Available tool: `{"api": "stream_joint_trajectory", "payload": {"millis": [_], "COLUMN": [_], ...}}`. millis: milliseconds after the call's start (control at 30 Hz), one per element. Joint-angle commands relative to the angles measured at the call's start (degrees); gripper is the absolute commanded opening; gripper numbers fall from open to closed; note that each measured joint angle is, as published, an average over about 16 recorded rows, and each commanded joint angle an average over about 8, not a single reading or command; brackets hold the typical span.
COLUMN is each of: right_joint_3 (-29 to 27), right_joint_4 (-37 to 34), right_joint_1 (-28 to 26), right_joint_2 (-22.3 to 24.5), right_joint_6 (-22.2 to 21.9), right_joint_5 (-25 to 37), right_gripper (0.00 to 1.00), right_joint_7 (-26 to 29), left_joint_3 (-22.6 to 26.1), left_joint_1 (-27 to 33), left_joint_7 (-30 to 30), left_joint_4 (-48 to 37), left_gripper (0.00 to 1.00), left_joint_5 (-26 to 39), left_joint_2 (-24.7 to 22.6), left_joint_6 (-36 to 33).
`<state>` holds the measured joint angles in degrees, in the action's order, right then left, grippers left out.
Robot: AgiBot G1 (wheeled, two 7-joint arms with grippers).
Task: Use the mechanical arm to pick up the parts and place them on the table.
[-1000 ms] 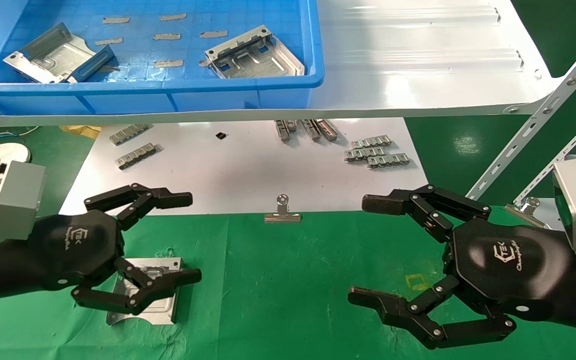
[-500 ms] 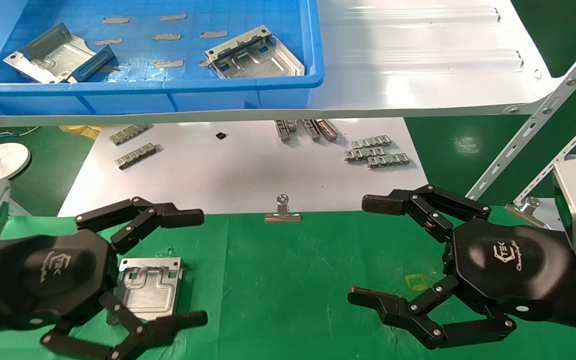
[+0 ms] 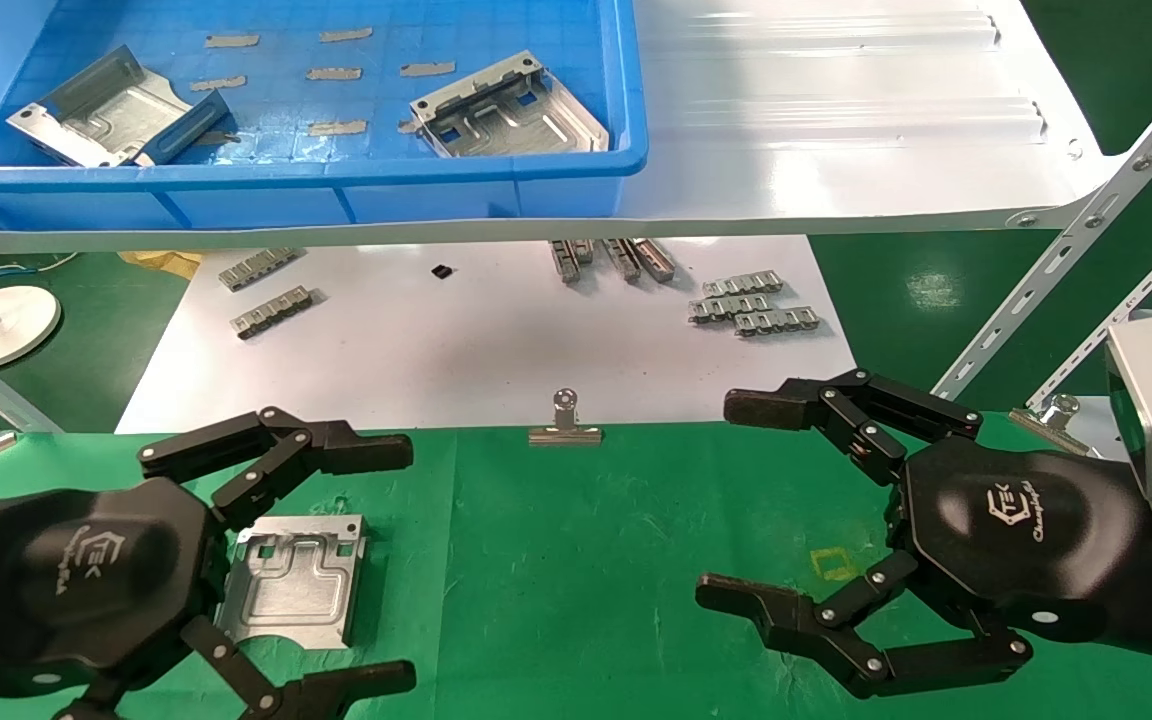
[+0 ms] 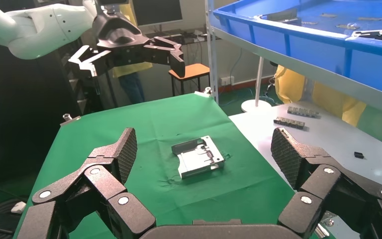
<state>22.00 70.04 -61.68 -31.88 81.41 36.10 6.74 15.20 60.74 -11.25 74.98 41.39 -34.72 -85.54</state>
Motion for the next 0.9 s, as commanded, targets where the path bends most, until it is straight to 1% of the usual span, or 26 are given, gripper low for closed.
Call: {"api": "stream_joint_trajectory", "payload": {"millis": [33, 900], "right_joint_3": [0.0, 0.0], "right_joint_4": [0.0, 0.0], "right_joint_1": [0.0, 0.0], "right_joint_2": [0.0, 0.0], "right_joint_6": [0.0, 0.0], "right_joint_5": [0.0, 0.0], "right_gripper": [1.0, 1.0], "right_joint_7": [0.0, 0.0], "left_joint_3": [0.2, 0.8], "left_joint_1": [0.1, 0.8], "left_joint_7": [0.1, 0.5], "left_joint_4": [-0.3, -1.5], "left_gripper": [1.0, 1.0], "left_joint_5": [0.1, 0.5], "left_joint_2": [0.0, -0.3], "left_joint_6": [0.0, -0.1]}}
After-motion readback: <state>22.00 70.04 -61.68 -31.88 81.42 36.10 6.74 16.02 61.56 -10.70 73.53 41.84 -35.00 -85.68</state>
